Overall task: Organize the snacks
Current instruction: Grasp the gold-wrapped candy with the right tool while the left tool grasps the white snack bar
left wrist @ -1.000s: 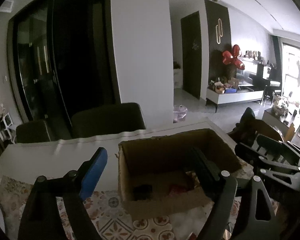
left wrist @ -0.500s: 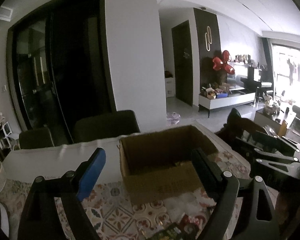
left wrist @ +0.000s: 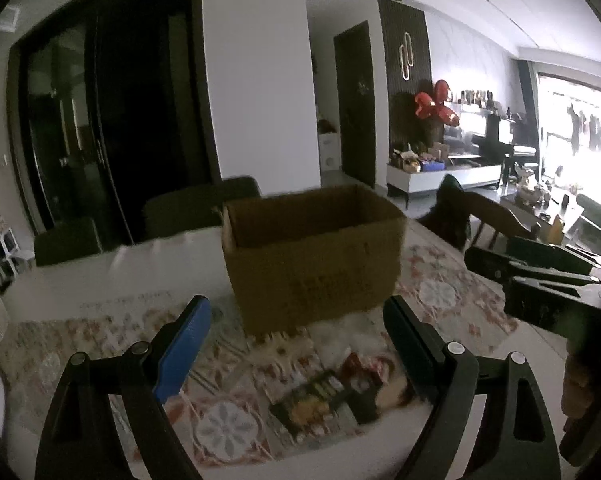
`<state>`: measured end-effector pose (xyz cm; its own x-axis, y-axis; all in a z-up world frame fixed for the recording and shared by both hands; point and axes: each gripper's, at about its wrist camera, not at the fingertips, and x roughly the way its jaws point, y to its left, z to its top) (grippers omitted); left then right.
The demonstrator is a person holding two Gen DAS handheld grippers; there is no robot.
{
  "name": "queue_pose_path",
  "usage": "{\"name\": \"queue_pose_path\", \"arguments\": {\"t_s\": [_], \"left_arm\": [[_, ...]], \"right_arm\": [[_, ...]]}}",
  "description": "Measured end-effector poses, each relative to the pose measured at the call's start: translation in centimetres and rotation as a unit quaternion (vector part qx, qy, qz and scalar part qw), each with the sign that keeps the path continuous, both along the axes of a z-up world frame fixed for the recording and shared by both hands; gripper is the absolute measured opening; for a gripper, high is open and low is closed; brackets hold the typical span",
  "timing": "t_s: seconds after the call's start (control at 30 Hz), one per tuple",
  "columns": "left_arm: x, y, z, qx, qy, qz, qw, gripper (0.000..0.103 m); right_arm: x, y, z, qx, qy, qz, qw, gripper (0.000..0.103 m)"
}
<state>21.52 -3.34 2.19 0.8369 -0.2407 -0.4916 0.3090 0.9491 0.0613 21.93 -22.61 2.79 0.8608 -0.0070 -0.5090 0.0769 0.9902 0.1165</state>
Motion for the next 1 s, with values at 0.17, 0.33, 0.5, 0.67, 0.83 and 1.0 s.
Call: {"name": "queue_pose_path", "arguments": {"t_s": [0.17,0.33,0.5,0.67,0.83,1.0], "left_arm": [[-2.1,-0.2,-2.0,0.011,0.014,-0.022,0.9996,0.088],[-4.5,-0.8,-3.7,0.05,0.003,-0.041,0.9979,0.088],[-6.6,-1.1,-5.4,0.086,0.003,-0.071,0.9937,0.088],[-7.9,-1.2,-7.2,0.113,0.019,-0.108,0.9874,0.085],[-8.7,-1.3,-8.6,0.135,0.022,-0.149,0.9793,0.078],[-8.6,-1.6,-10.5,0.149,0.035,-0.189,0.9701,0.068]], "right_arm": [[-2.2,0.5,-1.8,-0.015,0.015,-0.002,1.0,0.068],[-4.2,0.8,-3.7,-0.021,0.044,0.011,0.999,0.068],[-6.1,1.5,-5.8,-0.033,0.077,0.024,0.996,0.068],[-7.7,2.7,-7.7,-0.045,0.107,0.044,0.992,0.068],[-8.9,4.1,-9.4,-0.04,0.133,0.072,0.988,0.068],[-9.2,5.3,-10.6,-0.046,0.143,0.094,0.984,0.068]]}}
